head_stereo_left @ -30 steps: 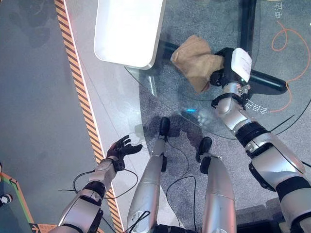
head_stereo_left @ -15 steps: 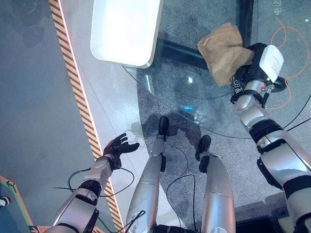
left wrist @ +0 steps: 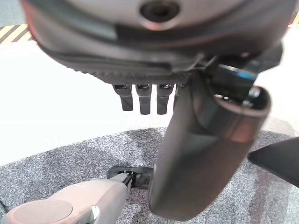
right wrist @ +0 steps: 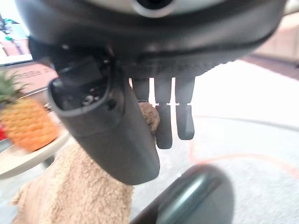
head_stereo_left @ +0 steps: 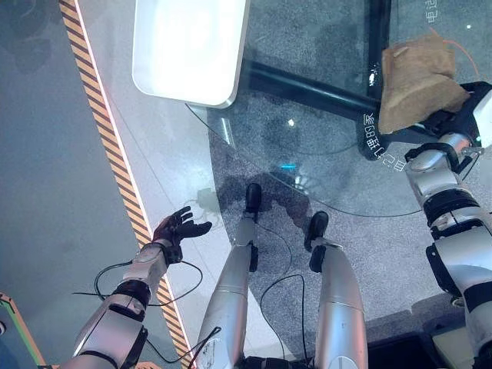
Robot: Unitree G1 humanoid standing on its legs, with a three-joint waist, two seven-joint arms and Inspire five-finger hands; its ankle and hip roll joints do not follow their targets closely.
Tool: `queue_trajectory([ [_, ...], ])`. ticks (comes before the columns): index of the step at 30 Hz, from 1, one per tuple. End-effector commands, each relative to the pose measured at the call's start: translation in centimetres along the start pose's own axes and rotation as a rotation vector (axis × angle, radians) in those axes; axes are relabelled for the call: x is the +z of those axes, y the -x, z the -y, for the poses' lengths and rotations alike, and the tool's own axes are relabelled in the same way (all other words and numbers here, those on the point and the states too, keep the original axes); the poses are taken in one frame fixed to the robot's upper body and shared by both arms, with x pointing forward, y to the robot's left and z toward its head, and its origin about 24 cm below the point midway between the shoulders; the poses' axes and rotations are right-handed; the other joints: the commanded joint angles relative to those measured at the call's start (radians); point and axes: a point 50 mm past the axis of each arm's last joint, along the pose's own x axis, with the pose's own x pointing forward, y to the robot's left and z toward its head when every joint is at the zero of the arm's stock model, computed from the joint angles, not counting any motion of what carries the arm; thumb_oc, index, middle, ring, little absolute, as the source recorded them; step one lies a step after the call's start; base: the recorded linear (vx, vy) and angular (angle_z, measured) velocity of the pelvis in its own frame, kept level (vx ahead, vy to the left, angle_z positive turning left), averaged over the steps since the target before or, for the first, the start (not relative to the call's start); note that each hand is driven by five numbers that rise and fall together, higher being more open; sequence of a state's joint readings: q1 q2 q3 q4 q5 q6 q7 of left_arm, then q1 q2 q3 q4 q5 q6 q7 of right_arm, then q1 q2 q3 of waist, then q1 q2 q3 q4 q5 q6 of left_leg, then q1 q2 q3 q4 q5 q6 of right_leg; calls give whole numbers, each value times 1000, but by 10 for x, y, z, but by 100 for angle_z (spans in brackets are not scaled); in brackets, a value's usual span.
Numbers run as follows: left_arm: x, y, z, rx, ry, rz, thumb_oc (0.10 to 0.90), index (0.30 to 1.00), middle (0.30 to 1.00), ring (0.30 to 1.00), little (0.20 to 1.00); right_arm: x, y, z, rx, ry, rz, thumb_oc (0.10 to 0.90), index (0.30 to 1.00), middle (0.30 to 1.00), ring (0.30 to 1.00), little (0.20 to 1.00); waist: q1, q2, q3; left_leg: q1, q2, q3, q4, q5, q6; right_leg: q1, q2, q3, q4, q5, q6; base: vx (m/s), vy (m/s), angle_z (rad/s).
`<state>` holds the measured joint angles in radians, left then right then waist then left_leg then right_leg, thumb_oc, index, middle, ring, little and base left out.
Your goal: Wipe the table with a cloth and put it in the basket.
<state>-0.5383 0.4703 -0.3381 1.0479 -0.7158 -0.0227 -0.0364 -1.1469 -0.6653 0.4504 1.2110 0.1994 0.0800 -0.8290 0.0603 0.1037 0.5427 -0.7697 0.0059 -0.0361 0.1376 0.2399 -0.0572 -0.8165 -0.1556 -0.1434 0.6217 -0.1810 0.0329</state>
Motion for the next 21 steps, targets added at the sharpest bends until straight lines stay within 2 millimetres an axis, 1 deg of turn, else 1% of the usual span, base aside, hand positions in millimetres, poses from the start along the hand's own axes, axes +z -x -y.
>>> queue_trajectory([
  [1, -10, 8, -36, 109, 50, -38, 800, 900, 900, 900, 900, -11, -40, 69, -326, 18, -26, 100, 300, 300, 300, 200, -5, -31, -23, 12, -12, 44, 180, -221, 46, 30, 28, 18, -262, 209, 49, 0, 0, 0],
  [6, -6, 8, -40, 112, 53, -36, 800, 900, 900, 900, 900, -13, -42, 74, -353, -11, -54, 100, 300, 300, 300, 200, -7, -35, -23, 14, -9, 44, 178, -223, 44, 32, 29, 20, -268, 208, 49, 2, -4, -10],
  [15, -6, 9, -47, 123, 54, -37, 800, 900, 900, 900, 900, -16, -46, 83, -391, -70, -100, 100, 300, 300, 300, 200, -12, -46, -23, 24, -6, 43, 173, -228, 39, 41, 35, 24, -273, 205, 50, 1, -1, 0],
  [21, -4, 8, -47, 121, 54, -37, 800, 900, 900, 900, 900, -16, -45, 83, -407, -90, -111, 100, 300, 300, 300, 200, -12, -46, -23, 23, -5, 41, 174, -229, 38, 42, 36, 26, -275, 203, 49, 0, 0, 0],
])
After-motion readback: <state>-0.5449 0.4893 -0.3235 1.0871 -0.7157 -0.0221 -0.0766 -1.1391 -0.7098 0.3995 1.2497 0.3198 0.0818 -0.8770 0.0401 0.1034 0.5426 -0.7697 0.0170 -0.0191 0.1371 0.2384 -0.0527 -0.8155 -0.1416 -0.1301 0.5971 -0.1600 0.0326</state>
